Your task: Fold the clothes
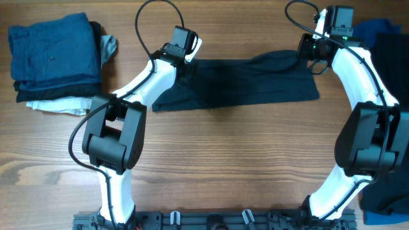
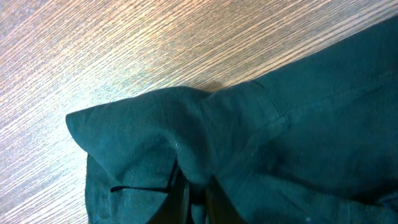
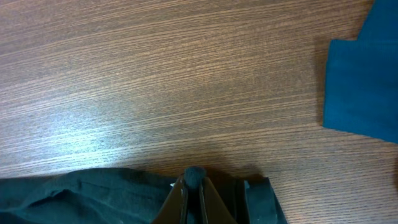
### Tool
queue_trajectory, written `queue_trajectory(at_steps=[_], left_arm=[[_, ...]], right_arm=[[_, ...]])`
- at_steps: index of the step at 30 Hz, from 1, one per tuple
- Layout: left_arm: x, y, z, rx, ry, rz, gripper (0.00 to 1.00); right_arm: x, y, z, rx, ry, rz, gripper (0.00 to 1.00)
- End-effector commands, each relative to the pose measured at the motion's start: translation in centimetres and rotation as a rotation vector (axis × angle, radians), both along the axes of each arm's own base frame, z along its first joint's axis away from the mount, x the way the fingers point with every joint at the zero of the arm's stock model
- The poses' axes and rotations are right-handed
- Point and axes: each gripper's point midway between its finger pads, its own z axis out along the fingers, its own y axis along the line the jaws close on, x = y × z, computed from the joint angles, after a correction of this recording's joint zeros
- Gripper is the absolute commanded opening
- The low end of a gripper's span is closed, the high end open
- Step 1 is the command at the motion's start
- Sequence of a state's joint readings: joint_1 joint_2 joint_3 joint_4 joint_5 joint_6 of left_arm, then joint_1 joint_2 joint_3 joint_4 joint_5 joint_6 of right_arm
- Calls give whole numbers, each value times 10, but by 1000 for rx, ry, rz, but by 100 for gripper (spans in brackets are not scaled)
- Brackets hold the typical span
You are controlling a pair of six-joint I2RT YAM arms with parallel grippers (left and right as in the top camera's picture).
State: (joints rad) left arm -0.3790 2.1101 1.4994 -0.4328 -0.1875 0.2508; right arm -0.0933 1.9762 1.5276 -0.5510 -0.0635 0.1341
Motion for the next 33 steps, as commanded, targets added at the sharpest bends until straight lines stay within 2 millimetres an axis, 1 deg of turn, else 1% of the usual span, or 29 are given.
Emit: queue_trajectory(at_steps=[1, 2, 3, 6, 8, 10, 12, 15, 18, 20, 21, 23, 25, 26, 27, 28, 30, 31, 32, 33], left_arm=[[4, 4, -2, 16, -8, 10, 4], [9, 11, 5, 32, -38, 52, 4], [15, 21, 18, 42, -81, 115, 4], [28, 31, 57, -5, -159, 168, 4], [31, 36, 81, -21, -203, 177, 4], [30, 39, 91, -21, -216, 178, 4], [27, 41, 94, -18, -210, 179, 4], [26, 43, 93, -9, -206, 183, 4], [19, 59, 98, 65, -206, 229, 4], [7, 69, 109, 89, -193, 265, 4], [0, 71, 120, 67, -196, 293, 5], [-10, 73, 133, 45, -195, 315, 6], [-23, 69, 139, 15, -158, 286, 8], [-32, 66, 139, -8, -123, 276, 9], [-36, 65, 138, -18, -105, 282, 9], [-46, 65, 131, -29, -57, 294, 9], [-62, 61, 120, -58, 29, 302, 9], [-70, 59, 114, -73, 73, 306, 9], [-76, 58, 110, -84, 105, 318, 9], [-81, 57, 107, -90, 131, 328, 8]], right_arm=[[2, 3, 11, 6, -27, 12, 4], [4, 4, 14, 10, -40, 16, 4], [7, 6, 17, 17, -57, 22, 4], [12, 8, 35, 24, -106, 31, 4], [12, 12, 46, 39, -130, 45, 4], [9, 12, 52, 38, -134, 45, 4], [7, 12, 53, 38, -129, 46, 4], [3, 13, 49, 40, -107, 48, 4], [-7, 14, 42, 35, -58, 66, 4], [-15, 13, 38, 37, -20, 66, 4], [-20, 13, 38, 34, -8, 71, 4], [-25, 11, 42, 32, 3, 71, 4], [-35, 5, 48, 37, 18, 52, 4], [-42, 1, 50, 39, 32, 42, 4], [-48, -2, 51, 41, 49, 34, 4], [-55, -4, 49, 42, 78, 33, 4], [-70, -6, 40, 45, 143, 38, 4], [-74, -5, 33, 45, 162, 45, 4], [-75, -5, 29, 44, 164, 48, 4], [-75, -5, 20, 43, 162, 49, 4]])
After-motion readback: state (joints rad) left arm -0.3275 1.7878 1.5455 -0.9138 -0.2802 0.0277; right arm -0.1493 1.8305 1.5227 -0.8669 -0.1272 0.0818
